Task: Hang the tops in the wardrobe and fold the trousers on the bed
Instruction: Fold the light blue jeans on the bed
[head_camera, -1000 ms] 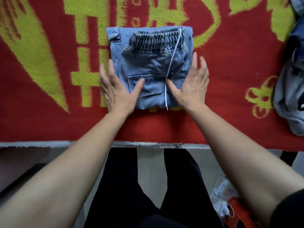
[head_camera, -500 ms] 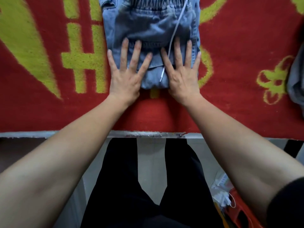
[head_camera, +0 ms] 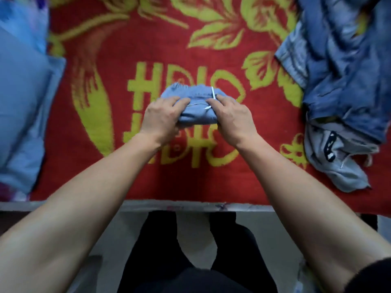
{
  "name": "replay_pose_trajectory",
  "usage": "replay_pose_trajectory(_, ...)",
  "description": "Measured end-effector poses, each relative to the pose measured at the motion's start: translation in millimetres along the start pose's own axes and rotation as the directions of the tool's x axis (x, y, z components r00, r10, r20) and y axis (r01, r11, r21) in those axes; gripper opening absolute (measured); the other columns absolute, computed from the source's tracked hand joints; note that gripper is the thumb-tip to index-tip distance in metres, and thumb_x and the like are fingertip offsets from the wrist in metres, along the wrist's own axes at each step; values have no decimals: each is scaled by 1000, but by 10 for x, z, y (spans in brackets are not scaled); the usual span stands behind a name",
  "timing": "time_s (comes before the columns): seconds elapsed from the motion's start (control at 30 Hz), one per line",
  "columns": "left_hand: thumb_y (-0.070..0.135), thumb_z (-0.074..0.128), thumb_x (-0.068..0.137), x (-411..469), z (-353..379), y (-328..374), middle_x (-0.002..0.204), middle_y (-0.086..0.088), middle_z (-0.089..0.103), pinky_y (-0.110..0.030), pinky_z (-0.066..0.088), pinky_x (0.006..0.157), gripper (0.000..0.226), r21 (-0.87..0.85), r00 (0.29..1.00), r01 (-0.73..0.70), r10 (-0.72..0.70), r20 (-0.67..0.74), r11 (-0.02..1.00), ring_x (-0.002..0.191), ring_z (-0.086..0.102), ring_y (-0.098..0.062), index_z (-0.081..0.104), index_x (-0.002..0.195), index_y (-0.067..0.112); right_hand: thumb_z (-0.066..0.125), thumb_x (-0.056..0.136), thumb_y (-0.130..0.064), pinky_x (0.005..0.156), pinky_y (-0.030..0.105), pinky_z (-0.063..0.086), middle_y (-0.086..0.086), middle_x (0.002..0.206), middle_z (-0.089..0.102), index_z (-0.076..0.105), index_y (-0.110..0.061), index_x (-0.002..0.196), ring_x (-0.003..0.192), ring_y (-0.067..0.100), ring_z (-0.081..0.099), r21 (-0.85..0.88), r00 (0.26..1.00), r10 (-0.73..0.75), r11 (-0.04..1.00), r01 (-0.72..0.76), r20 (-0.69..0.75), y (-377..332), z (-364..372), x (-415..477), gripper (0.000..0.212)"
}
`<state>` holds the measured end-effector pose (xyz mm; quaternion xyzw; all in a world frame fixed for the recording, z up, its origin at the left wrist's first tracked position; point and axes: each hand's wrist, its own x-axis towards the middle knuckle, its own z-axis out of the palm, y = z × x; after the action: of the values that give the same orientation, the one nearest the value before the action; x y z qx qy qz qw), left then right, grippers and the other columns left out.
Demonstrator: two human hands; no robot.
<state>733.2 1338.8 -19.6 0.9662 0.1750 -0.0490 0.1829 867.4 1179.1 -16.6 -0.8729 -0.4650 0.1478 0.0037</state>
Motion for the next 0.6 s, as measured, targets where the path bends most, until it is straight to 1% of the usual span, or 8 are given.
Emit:
replay_pose_trajectory(0.03,22,72,69,-34,-235,62,120,-16,66,-44,51,80,59,-23,999,-25,24,-31,999,95,65,-41,64,126,10,57,87,-17,87,44,49,4,138,53,49,-23,140,120,32,55,1,1000,-17,1000,17,-7,-11,-233,-47,54)
replay_pose_trajectory(0.1,22,80,61,-150,-672,191,116,-14,69,-42,54,73,64,-33,997,-40,38,-64,999,90,67,-39,66,123,12,68,81,-24,88,41,50,0,138,56,50,-26,140,116,29,59,16,998,-53,998,54,-28,-17,-668,-170,61)
replay_pose_trajectory(0.2,40,80,68,-399,-1227,356,119,-9,68,-43,54,80,64,-60,995,-12,6,-103,998,100,66,-35,64,125,16,70,82,-28,84,38,50,-2,132,62,54,-30,138,112,29,63,51,985,-157,986,160,-69,-49,-1257,-331,59)
replay_pose_trajectory(0.3,44,81,70,-769,-1656,537,120,-6,68,-41,53,83,64,-35,988,54,-58,-140,998,103,65,-32,63,126,19,62,86,-27,81,36,48,-5,126,64,54,-34,136,109,27,64,-43,955,-287,958,285,-74,-151,-1724,-483,51)
replay_pose_trajectory(0.37,46,80,66,-1050,-1859,689,116,-6,70,-39,54,80,65,-12,976,109,-109,-188,994,100,66,-32,65,123,19,62,86,-32,78,35,47,-5,122,65,54,-32,133,106,26,64,-80,916,-392,919,386,-89,-238,-1955,-559,47)
replay_pose_trajectory(0.43,38,76,64,-1328,-2041,867,111,-4,71,-39,54,76,60,19,953,209,-199,-229,978,97,67,-31,65,121,23,65,84,-36,71,33,44,-4,115,66,56,-29,127,101,26,65,-78,860,-498,867,492,-110,-340,-2154,-627,45)
replay_pose_trajectory(0.5,30,64,67,-1622,-2182,1035,104,-1,71,-38,52,70,50,41,916,310,-287,-281,950,94,67,-31,64,117,29,65,82,-33,69,32,43,-4,112,67,56,-29,125,99,25,65,-74,801,-583,812,579,-136,-466,-2303,-722,44)
replay_pose_trajectory(0.6,29,49,65,-2155,-2311,1223,103,-2,73,-39,52,69,56,45,867,411,-375,-329,911,93,67,-34,64,119,34,58,80,-29,79,35,51,-5,117,68,54,-32,130,105,23,65,-78,717,-684,729,680,-135,-728,-2427,-937,50)
